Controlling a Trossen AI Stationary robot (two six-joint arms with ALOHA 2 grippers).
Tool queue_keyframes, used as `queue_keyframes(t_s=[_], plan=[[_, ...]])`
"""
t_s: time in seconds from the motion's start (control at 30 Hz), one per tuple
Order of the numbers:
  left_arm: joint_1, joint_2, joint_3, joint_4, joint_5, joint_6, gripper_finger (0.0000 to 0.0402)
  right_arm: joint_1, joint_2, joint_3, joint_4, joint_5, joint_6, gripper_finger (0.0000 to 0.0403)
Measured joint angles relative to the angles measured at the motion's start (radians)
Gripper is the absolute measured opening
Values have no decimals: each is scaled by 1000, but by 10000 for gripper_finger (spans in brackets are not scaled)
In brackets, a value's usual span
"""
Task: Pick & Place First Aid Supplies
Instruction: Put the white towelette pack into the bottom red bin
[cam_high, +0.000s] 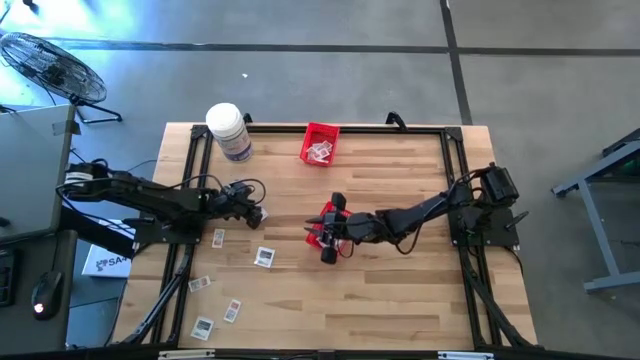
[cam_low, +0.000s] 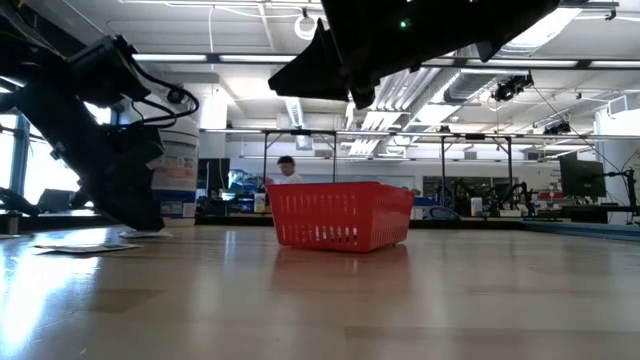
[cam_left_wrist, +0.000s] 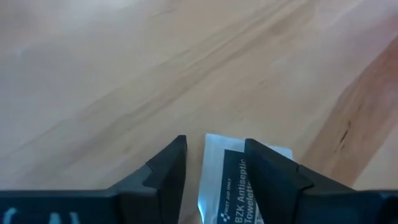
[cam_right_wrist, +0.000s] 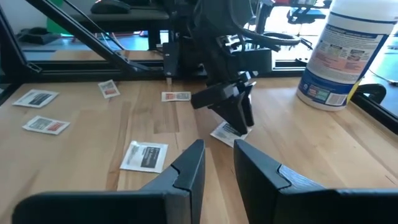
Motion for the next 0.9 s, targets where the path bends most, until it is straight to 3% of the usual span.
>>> queue_keyframes(t_s=[0.73,0.9], plan=[[0,-20,1,-52,73,23,154,0,0,0,-4,2,0,78],[0,-20,0,-57,73,40,128,0,0,0,-4,2,0,78]])
